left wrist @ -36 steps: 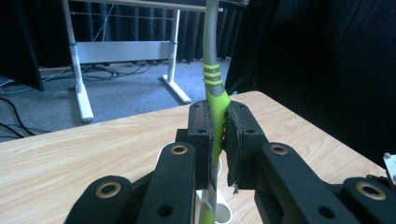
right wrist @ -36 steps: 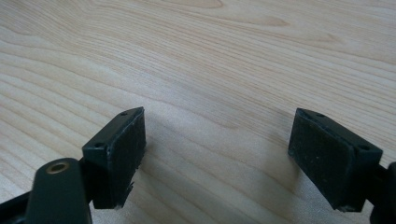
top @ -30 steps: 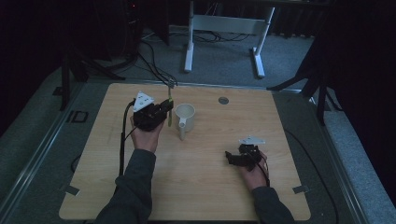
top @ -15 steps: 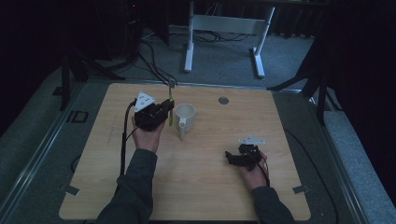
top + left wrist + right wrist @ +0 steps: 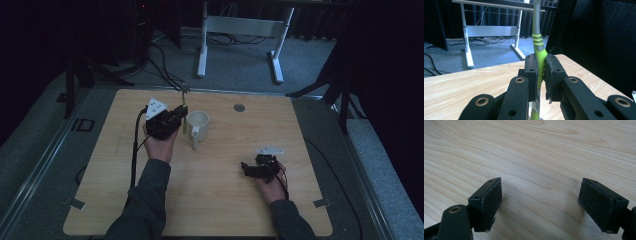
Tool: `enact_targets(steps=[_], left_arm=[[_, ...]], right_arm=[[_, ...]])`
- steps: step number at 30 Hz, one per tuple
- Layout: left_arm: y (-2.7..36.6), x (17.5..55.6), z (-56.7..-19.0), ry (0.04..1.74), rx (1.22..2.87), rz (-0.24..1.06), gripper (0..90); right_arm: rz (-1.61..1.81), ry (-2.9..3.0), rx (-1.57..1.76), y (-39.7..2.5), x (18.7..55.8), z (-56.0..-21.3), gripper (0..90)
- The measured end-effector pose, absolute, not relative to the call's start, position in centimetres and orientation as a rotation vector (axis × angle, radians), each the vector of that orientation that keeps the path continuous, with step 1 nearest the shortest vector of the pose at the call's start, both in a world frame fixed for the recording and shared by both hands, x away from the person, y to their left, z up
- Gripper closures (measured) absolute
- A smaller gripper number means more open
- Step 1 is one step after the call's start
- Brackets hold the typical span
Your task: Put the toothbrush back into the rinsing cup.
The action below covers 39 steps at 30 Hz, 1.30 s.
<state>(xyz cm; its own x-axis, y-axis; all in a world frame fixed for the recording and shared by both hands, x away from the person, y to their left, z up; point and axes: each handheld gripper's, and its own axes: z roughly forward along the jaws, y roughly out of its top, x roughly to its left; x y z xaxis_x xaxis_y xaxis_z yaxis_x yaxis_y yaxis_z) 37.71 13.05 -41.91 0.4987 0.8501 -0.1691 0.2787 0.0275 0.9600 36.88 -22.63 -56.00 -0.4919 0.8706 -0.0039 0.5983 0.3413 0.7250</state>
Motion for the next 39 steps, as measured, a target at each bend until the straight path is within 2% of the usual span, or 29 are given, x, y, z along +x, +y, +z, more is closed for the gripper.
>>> enact_targets(steps=[39], left_arm=[[12.12, 38.36, -42.61, 1.022, 1.491, 0.551, 81.4]], right_arm=[[0.950, 2.219, 1.292, -22.63, 36.89, -56.00, 18.7]])
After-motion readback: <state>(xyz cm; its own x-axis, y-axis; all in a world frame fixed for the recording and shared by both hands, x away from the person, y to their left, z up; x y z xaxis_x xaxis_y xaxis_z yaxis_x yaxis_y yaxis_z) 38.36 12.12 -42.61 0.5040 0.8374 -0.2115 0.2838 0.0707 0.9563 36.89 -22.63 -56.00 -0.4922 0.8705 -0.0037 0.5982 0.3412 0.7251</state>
